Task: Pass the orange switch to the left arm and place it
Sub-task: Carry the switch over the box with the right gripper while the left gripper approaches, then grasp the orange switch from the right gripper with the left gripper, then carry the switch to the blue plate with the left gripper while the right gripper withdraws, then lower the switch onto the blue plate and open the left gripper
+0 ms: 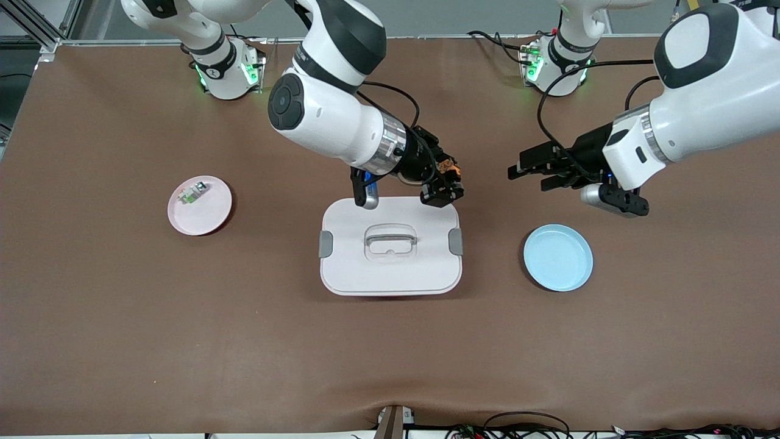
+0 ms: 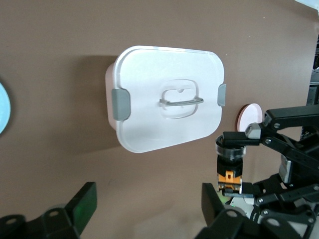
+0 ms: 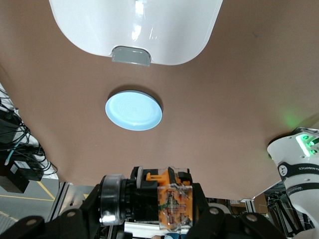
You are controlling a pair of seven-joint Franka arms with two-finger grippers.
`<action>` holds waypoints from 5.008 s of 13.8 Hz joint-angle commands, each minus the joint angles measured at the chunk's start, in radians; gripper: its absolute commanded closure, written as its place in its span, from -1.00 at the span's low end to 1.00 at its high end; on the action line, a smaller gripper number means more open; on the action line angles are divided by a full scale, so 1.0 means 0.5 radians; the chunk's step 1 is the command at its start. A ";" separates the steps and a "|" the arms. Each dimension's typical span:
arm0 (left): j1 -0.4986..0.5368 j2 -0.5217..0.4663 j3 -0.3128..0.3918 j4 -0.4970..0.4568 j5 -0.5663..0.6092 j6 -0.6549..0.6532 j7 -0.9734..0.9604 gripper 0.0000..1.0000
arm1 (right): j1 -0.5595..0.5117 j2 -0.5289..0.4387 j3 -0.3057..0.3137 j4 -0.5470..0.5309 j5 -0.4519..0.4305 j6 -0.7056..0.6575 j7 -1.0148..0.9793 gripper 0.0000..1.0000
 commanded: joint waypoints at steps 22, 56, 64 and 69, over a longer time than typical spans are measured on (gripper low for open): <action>-0.261 0.075 -0.071 0.042 -0.040 0.320 -0.185 -0.41 | 0.049 0.077 0.032 0.136 0.035 0.186 0.286 1.00; 0.362 0.677 -0.068 -0.504 1.647 1.011 2.008 1.00 | -0.758 -0.232 -0.017 0.164 -0.657 -1.439 -2.801 -1.00; 0.359 0.796 -0.068 -0.673 1.660 1.295 2.552 0.98 | -1.110 -0.373 -0.014 0.148 -1.207 -1.912 -3.542 -1.00; 0.334 0.827 -0.068 -0.648 1.657 1.330 2.509 -0.99 | -1.227 -0.407 -0.014 0.145 -1.422 -1.989 -3.830 -1.00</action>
